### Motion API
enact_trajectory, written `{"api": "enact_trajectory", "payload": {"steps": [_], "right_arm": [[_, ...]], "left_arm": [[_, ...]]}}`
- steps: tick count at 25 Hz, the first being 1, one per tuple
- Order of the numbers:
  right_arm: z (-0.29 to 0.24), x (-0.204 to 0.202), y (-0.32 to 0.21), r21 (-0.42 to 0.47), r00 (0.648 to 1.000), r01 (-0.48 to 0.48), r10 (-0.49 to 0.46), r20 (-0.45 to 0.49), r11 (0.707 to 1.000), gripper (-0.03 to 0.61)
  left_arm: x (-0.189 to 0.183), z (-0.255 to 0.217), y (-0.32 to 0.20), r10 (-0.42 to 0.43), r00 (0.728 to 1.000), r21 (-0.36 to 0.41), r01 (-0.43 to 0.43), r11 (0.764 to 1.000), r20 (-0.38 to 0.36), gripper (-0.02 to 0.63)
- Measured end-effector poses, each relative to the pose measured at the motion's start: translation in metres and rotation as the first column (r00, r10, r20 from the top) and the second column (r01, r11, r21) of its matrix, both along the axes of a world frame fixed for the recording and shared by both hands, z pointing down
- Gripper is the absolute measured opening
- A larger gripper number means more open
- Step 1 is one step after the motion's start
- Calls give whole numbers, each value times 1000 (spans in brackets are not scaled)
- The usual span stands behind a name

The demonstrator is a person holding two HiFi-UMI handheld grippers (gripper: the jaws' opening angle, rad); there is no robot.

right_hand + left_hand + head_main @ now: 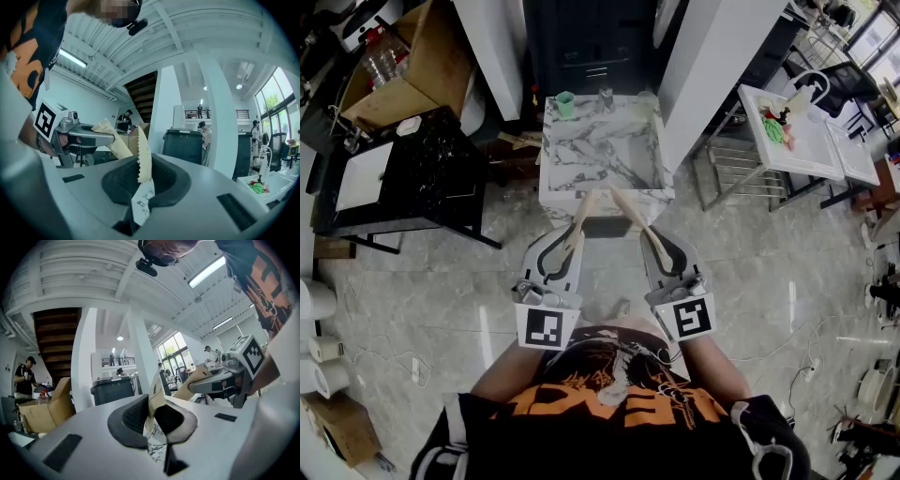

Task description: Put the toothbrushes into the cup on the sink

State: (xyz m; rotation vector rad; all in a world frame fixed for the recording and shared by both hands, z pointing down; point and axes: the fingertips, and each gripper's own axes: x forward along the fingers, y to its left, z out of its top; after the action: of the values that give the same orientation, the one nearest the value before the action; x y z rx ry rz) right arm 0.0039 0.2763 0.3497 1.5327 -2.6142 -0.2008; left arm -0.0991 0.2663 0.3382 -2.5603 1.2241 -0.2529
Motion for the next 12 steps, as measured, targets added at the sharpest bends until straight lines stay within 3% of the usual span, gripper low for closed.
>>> {"api": "enact_trajectory", "payload": {"steps": [4, 12], "right_arm": [[-4, 10, -6, 47, 998, -20, 18, 56, 999, 41], [2, 24, -10, 31, 998, 10, -12, 56, 999, 41]], "left_arm": [[9, 0, -3, -1, 1000, 6, 1, 1000, -14, 46], [25, 4, -5, -17, 1000, -2, 17, 1000, 1, 46]]}}
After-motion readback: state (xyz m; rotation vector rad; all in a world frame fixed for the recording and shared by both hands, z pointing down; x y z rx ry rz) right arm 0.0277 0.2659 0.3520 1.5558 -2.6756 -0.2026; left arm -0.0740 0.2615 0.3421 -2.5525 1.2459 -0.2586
